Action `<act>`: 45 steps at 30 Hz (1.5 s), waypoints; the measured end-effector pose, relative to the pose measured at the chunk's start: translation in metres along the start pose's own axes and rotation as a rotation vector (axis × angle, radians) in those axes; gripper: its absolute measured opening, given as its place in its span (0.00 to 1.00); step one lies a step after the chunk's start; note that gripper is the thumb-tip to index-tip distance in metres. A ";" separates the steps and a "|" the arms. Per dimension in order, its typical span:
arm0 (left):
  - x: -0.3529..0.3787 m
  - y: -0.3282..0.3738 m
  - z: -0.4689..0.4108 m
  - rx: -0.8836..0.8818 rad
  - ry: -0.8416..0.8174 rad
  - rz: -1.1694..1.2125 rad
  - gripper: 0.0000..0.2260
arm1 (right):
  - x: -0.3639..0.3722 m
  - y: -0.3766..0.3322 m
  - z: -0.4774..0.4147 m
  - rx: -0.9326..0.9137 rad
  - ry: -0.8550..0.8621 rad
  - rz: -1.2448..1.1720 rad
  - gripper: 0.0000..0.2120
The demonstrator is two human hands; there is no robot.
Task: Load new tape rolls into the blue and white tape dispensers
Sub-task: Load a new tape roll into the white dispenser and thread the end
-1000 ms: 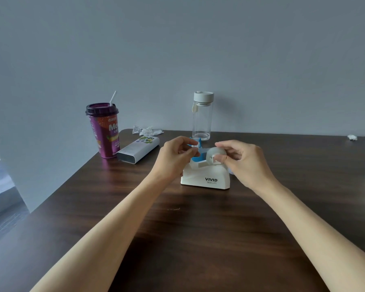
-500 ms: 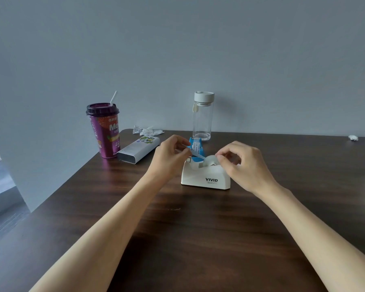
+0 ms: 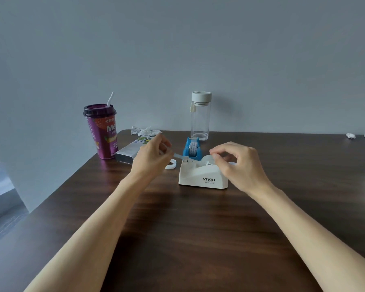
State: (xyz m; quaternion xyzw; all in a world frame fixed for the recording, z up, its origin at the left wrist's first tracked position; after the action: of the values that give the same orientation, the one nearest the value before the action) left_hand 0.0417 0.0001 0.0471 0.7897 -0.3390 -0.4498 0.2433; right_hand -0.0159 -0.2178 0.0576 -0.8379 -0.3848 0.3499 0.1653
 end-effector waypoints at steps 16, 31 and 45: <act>0.009 -0.003 0.002 0.105 -0.153 -0.204 0.05 | 0.001 0.003 -0.001 -0.014 -0.003 0.044 0.06; -0.011 -0.004 0.002 0.137 -0.016 0.024 0.04 | 0.003 0.005 -0.001 0.003 -0.024 0.050 0.06; 0.026 0.002 0.021 0.379 -0.395 -0.457 0.08 | 0.005 0.013 -0.003 0.086 -0.093 0.079 0.07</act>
State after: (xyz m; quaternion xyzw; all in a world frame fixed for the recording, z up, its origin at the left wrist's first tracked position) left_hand 0.0327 -0.0221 0.0243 0.7739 -0.2717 -0.5657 -0.0847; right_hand -0.0052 -0.2225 0.0504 -0.8274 -0.3434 0.4110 0.1689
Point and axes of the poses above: each hand's wrist, its own z-axis away from the middle knuckle, its own x-axis out of the palm, y = z × x, the point moved 6 cm from there along -z, towards the middle knuckle, and after that the axes turned 5 degrees about y, right-handed, at the moved point
